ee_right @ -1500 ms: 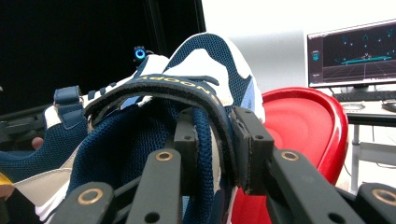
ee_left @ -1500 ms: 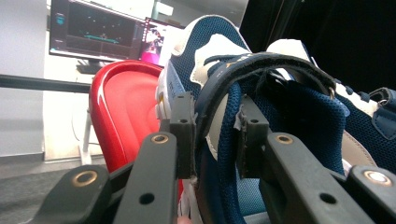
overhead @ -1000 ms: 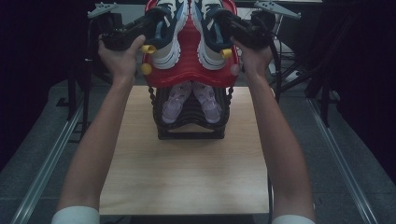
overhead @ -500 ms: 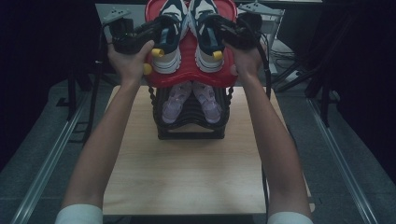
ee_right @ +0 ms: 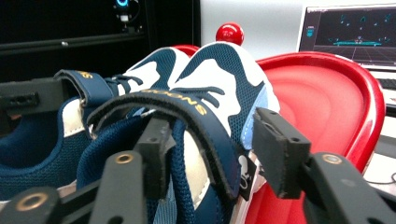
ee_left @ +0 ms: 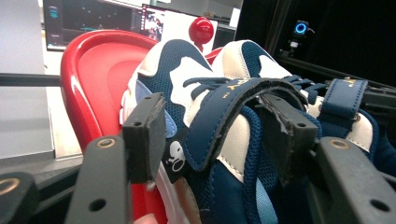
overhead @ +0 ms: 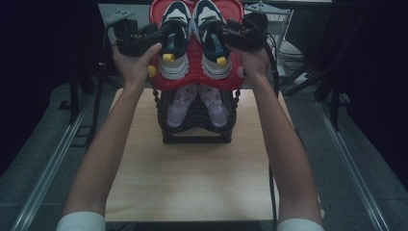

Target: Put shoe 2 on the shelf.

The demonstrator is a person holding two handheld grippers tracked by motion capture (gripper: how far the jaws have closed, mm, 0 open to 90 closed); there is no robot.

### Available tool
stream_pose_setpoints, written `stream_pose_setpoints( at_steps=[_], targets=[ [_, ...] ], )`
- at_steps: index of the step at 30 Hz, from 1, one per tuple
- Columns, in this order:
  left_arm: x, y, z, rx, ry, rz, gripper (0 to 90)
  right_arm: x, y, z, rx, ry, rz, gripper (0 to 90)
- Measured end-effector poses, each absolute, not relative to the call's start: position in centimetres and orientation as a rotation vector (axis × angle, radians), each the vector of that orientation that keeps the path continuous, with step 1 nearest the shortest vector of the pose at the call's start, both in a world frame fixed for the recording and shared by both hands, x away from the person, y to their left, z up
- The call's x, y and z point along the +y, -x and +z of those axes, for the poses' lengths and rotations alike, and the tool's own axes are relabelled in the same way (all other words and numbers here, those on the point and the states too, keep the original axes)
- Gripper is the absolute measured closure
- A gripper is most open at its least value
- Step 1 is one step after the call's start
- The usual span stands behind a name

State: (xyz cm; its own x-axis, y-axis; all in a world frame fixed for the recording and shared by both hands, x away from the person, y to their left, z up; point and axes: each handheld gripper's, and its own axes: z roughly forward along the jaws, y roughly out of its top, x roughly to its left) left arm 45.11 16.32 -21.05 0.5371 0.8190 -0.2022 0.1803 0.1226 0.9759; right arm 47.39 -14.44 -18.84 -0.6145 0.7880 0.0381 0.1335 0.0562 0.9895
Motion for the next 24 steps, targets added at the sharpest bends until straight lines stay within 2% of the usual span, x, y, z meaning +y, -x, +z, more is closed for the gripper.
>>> stream_pose_setpoints(
  at_steps=[4,10,24],
  targets=[
    [16.2,-44.9,-21.0,0.926,-1.412,0.575,39.9,-14.5,-47.2,-18.7,1.801,-0.925,1.602,42.0],
    [16.4,-44.2,-21.2,0.93,-1.411,0.577,39.2,-14.5,-46.7,-18.9,1.766,-0.941,1.574,47.3],
    [18.2,-42.0,-21.1,0.905,-1.393,0.537,38.0,-15.6,-45.0,-18.9,1.774,-0.909,1.722,42.2]
  ],
)
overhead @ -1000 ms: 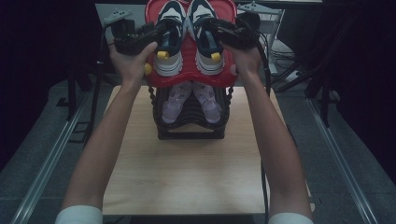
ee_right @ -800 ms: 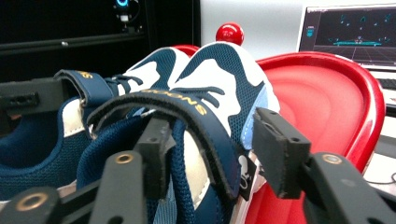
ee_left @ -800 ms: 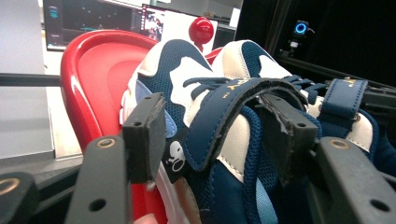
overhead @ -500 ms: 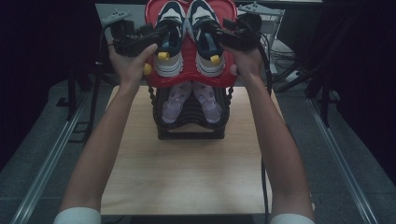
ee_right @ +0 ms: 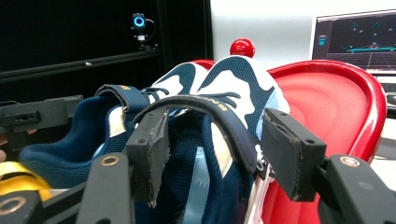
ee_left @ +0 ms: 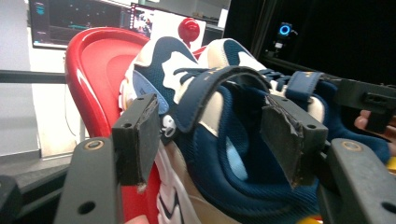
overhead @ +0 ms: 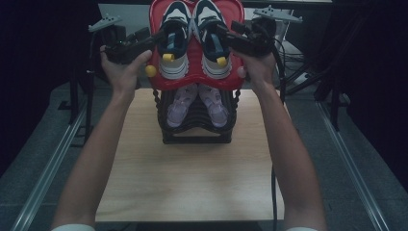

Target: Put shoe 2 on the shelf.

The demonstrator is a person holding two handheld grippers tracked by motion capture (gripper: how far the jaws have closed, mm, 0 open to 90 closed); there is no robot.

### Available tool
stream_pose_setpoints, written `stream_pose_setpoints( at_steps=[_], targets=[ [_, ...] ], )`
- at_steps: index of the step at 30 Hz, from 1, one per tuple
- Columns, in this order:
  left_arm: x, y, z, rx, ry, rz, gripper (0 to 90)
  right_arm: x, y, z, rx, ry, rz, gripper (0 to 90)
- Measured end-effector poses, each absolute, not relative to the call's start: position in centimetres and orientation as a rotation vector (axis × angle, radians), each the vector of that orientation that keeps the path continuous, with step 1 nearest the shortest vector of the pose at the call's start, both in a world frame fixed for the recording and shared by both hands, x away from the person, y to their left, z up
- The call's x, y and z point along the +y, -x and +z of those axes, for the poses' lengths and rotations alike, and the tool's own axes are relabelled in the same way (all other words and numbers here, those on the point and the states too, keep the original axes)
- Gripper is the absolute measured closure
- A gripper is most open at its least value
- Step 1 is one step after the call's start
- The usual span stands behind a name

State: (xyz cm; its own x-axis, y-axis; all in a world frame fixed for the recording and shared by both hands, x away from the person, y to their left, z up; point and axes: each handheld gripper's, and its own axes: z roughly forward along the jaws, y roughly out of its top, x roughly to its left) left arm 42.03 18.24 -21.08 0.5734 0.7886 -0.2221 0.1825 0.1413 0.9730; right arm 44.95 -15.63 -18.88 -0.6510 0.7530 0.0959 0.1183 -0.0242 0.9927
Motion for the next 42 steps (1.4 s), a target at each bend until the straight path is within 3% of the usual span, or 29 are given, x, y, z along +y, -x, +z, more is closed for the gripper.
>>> stream_pose_setpoints(
  at_steps=[19,42],
  targets=[
    [19.7,-39.4,-22.0,0.911,-1.386,0.491,38.2,-19.7,-42.9,-21.0,1.674,-0.904,1.879,44.4],
    [21.4,-36.1,-25.0,0.878,-1.361,0.449,38.2,-23.7,-39.6,-25.9,1.648,-0.909,1.898,44.9]
  ],
)
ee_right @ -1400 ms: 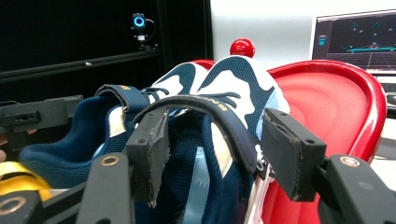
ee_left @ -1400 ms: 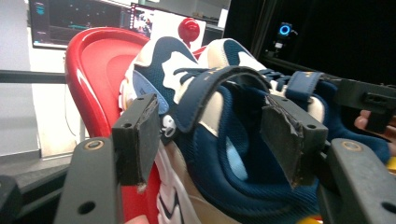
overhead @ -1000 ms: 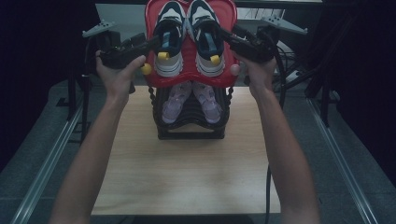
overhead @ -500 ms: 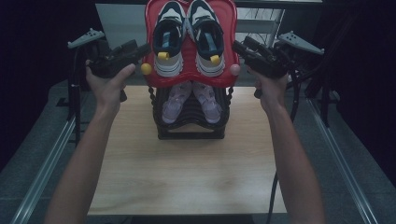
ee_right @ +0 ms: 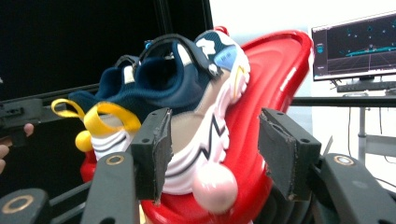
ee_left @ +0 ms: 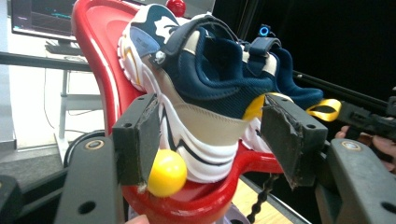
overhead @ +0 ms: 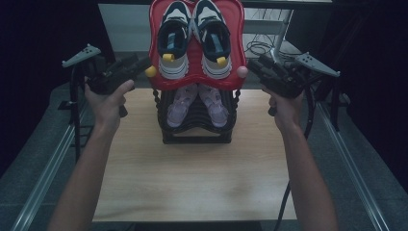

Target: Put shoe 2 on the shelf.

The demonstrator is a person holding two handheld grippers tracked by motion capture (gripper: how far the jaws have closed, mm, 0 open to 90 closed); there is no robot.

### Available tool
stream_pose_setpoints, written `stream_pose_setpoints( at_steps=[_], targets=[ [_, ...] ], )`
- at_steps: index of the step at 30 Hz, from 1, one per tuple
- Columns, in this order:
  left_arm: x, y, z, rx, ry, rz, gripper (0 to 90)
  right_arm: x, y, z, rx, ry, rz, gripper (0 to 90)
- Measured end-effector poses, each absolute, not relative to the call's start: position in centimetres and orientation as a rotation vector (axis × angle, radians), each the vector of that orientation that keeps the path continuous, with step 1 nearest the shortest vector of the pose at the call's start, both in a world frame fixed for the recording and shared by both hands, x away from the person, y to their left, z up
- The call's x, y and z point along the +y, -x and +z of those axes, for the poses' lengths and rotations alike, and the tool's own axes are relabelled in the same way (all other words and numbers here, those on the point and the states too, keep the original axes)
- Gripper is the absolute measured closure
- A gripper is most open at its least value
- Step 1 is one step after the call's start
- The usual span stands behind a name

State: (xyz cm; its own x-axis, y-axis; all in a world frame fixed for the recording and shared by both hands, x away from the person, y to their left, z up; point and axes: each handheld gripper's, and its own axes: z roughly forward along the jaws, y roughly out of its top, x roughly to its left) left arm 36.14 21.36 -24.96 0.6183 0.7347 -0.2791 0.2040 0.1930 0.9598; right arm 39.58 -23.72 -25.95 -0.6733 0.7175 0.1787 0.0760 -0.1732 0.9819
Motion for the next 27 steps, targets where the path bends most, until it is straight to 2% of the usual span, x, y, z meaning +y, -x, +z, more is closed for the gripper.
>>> stream_pose_setpoints(
  at_steps=[18,27],
  targets=[
    [22.9,-33.6,-30.6,0.911,-1.412,0.414,37.9,-24.9,-38.2,-31.8,1.671,-0.936,1.879,42.6],
    [24.1,-32.6,-34.5,0.949,-1.452,0.396,37.8,-25.3,-37.2,-35.1,1.72,-0.943,1.843,42.4]
  ],
)
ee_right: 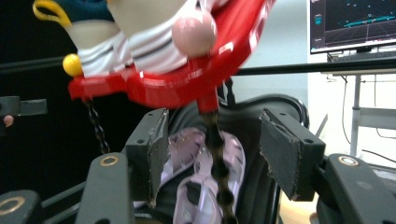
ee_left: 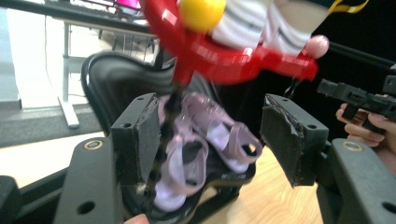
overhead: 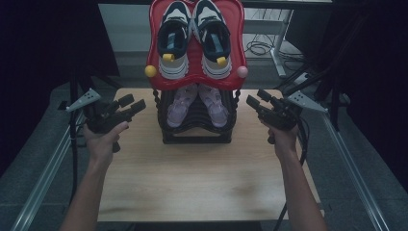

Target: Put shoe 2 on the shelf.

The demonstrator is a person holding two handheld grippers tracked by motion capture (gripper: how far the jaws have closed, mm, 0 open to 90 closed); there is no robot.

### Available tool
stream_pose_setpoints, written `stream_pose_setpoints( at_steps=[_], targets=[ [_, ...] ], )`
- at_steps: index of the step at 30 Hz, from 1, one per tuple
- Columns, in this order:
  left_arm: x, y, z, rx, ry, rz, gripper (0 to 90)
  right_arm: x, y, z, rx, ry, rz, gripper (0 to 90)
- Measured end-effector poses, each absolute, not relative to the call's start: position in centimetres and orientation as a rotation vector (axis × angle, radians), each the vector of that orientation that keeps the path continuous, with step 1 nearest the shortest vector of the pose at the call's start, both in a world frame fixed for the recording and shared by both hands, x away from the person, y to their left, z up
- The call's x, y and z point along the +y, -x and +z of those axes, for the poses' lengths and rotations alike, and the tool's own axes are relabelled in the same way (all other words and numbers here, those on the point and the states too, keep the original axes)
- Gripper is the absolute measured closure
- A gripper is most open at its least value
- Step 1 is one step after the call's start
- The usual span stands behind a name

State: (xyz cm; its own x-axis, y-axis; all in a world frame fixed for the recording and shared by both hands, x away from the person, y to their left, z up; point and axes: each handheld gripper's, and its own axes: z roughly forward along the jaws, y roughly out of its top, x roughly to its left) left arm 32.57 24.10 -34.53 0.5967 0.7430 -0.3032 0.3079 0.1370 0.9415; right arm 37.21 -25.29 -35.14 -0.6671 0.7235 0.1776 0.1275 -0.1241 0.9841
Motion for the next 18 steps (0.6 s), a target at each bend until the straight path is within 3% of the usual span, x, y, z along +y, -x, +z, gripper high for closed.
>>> stream_pose_setpoints(
  at_steps=[18],
  targets=[
    [23.9,-30.2,-42.6,1.005,-1.528,0.357,37.5,-24.0,-33.9,-43.0,1.87,-0.981,1.8,40.7]
  ],
)
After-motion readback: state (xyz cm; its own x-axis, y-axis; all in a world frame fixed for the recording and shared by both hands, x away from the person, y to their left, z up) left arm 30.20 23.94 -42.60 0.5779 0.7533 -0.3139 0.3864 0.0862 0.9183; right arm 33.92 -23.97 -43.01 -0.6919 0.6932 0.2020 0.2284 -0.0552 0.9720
